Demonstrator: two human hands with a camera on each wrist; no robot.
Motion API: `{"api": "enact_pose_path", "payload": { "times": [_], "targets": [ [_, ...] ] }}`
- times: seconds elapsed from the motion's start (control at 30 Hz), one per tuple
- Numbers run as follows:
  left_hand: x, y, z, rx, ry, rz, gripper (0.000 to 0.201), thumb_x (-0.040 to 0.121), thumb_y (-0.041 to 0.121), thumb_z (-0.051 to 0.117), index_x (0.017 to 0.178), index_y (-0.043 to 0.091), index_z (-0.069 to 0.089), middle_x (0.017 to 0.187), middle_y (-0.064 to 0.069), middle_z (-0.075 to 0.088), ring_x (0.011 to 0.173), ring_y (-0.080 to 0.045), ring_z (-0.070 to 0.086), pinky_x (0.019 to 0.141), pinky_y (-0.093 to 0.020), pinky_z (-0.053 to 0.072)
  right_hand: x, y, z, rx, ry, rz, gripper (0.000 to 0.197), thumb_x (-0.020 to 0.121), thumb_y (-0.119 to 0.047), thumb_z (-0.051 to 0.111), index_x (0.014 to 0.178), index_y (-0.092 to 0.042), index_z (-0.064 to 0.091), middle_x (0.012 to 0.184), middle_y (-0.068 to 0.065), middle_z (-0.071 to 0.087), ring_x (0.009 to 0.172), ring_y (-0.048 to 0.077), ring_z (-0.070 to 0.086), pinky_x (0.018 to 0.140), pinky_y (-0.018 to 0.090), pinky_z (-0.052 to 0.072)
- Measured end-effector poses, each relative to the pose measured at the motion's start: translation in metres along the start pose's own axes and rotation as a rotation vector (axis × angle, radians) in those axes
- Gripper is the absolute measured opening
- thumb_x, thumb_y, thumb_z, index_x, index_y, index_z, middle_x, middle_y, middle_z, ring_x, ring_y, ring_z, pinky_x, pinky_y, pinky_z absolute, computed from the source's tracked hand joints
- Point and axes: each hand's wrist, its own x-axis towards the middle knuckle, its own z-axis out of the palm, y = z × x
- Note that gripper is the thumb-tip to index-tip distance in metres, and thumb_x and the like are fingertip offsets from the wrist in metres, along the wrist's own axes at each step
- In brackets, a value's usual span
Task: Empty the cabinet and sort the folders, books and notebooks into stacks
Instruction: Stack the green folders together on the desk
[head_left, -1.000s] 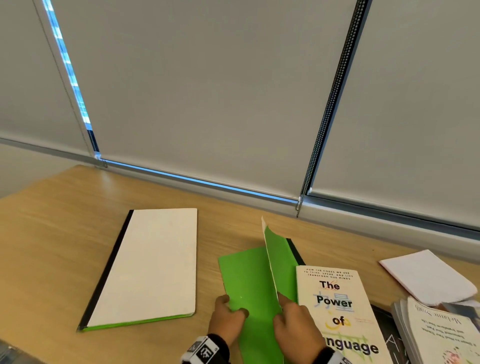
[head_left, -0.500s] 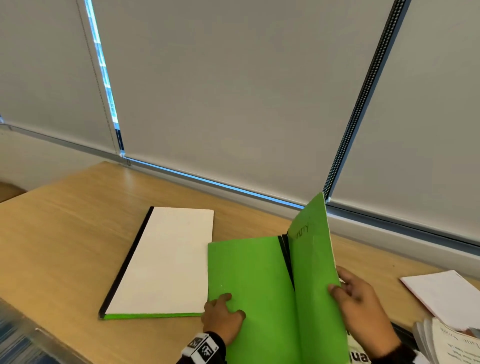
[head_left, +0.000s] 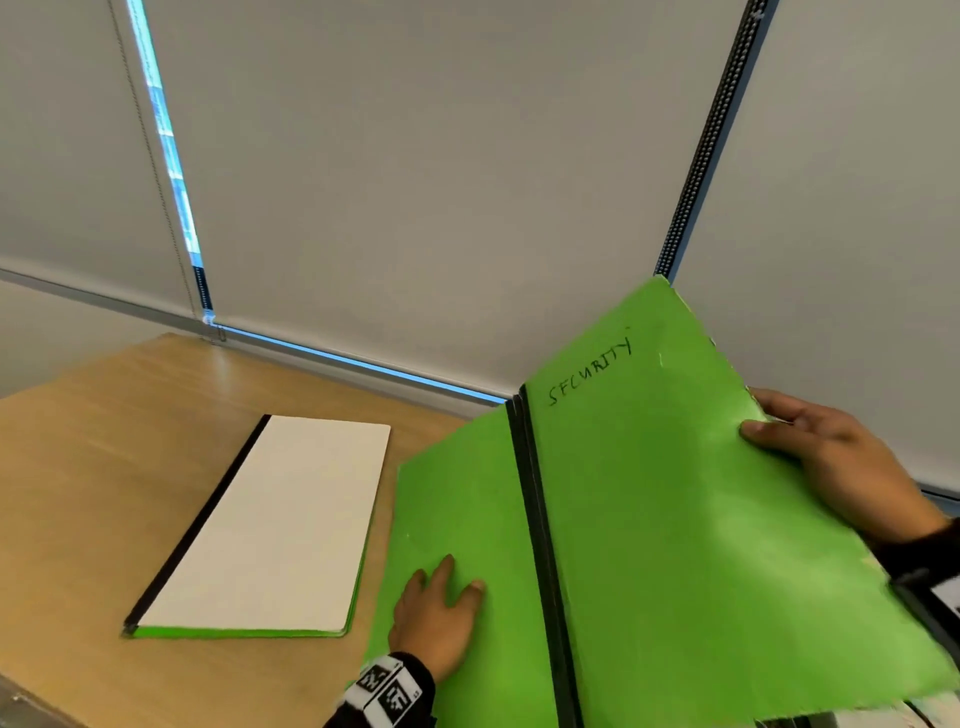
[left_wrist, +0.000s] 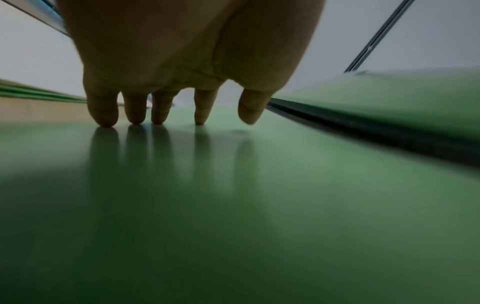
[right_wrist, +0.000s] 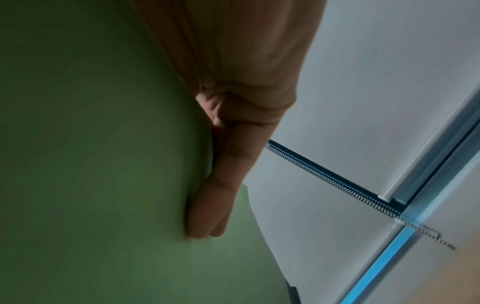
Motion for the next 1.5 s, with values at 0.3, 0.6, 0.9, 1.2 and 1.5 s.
{"api": "enact_pose_path", "payload": {
  "times": [0.3, 0.6, 0.9, 1.2, 1.5],
  "targets": [
    [-0.048, 0.076, -0.060, -0.961, -0.347, 0.079, 0.054, 0.086, 0.065, 0.035, 0.114, 0.033, 0.069, 0.115, -0.003, 0.071, 0.103, -0.021, 0.068, 0.097, -0.045, 0.048, 0.017, 0.002, 0.014, 0.217, -0.022, -0.023, 0.034, 0.095, 0.002, 0.037, 0.111, -0.011, 0.063, 0.095, 0.003, 0.076, 0.069, 0.013, 0.072, 0.059, 0.021, 0.058],
    [-0.054, 0.035, -0.105, -1.003, -0.296, 0.195, 0.044, 0.079, 0.024, 0.071, 0.117, 0.003, 0.065, 0.115, -0.017, 0.070, 0.096, -0.023, 0.070, 0.087, -0.035, 0.056, 0.026, 0.106, 0.083, 0.123, -0.082, 0.145, 0.034, 0.089, -0.013, 0.056, 0.122, -0.012, 0.061, 0.111, 0.012, 0.072, 0.090, 0.025, 0.072, 0.073, 0.030, 0.060],
    [-0.036, -0.055, -0.188, -0.719, -0.091, 0.088, 0.029, 0.095, 0.012, 0.054, 0.123, 0.013, 0.057, 0.117, -0.009, 0.070, 0.106, -0.023, 0.068, 0.093, -0.035, 0.053, 0.032, 0.139, 0.188, 0.273, -0.537, 0.393, 0.066, 0.063, -0.008, 0.083, 0.125, -0.007, 0.059, 0.117, 0.023, 0.066, 0.101, 0.041, 0.066, 0.078, 0.044, 0.057],
    [0.030, -0.119, -0.286, -0.223, -0.040, -0.039, 0.035, 0.088, 0.003, 0.066, 0.120, 0.013, 0.055, 0.104, -0.010, 0.073, 0.089, -0.023, 0.071, 0.078, -0.038, 0.059, 0.097, 0.157, 0.322, 0.089, -0.262, 0.312, 0.026, 0.092, 0.007, 0.052, 0.111, -0.010, 0.059, 0.097, 0.009, 0.071, 0.064, 0.013, 0.070, 0.054, 0.026, 0.057],
    [0.090, -0.173, -0.278, 0.240, 0.145, -0.230, 0.042, 0.080, 0.022, 0.070, 0.121, 0.017, 0.061, 0.118, -0.007, 0.067, 0.105, -0.024, 0.065, 0.088, -0.029, 0.053, 0.132, 0.200, 0.384, -0.678, -0.398, 0.332, 0.033, 0.088, -0.024, 0.062, 0.120, -0.016, 0.063, 0.118, 0.005, 0.067, 0.100, 0.024, 0.065, 0.081, 0.028, 0.053]
  ]
}}
